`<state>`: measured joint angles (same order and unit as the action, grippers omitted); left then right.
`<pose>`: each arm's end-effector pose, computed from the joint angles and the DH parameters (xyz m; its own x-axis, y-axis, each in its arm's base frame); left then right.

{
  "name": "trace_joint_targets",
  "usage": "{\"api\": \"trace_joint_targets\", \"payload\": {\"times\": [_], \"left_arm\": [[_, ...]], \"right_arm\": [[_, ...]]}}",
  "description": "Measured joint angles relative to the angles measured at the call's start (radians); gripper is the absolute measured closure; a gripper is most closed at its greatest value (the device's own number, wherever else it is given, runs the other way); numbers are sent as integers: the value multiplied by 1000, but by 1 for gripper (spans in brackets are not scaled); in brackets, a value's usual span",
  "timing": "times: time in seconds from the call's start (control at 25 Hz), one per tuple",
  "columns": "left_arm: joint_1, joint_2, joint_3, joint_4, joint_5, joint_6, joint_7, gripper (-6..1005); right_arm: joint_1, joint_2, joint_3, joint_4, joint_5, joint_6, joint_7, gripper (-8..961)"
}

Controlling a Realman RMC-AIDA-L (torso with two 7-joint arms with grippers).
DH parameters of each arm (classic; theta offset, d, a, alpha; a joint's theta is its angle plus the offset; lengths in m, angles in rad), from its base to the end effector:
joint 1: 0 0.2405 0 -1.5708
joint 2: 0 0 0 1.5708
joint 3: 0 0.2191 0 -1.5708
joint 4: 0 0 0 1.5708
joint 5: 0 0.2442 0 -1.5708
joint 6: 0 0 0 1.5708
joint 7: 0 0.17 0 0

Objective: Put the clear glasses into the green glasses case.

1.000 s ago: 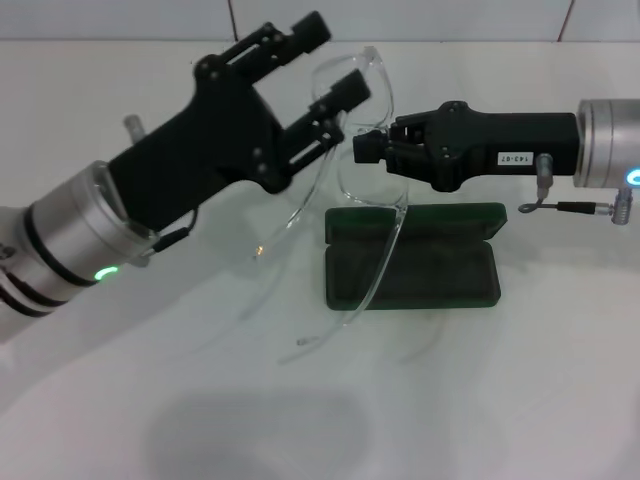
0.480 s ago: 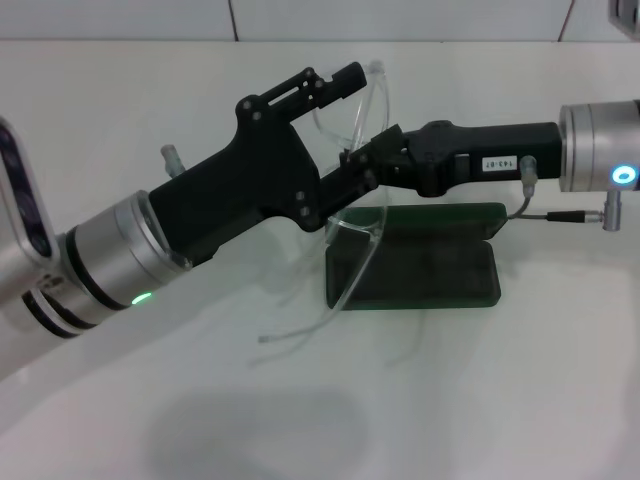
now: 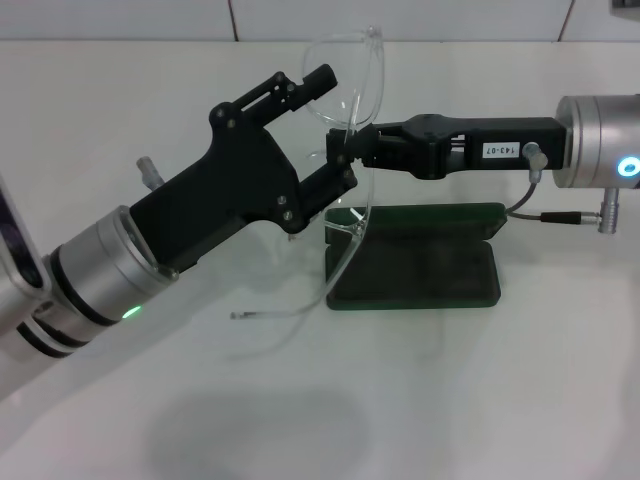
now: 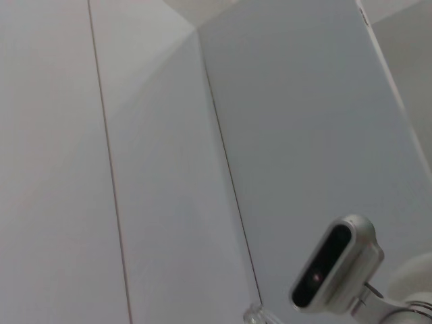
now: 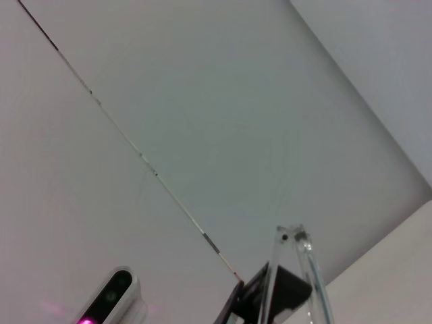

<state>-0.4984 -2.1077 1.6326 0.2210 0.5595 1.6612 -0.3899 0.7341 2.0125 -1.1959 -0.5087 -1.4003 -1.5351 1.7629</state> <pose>-0.1765 0.3058 -0.0568 0.5091 -0.3355 0.7926 0.2154 -0.8419 -0.4948 0.1192 0.3745 -0.0328 0.5854 -0.5604 -0.5858 -0.4833 -0.8214 0.3028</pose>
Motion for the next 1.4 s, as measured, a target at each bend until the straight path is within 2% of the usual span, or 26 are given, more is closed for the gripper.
{"api": "trace_joint_targets", "payload": {"times": [0.84,1.4], "left_arm": [[10,0,4,81,-6,80,2,424],[-12,0,10,93,-6,7,117,424]], "right_arm": [[-20,0,15,7,0,4,36,828],[-15,-1,4,15,-13,-39,45,824]]}}
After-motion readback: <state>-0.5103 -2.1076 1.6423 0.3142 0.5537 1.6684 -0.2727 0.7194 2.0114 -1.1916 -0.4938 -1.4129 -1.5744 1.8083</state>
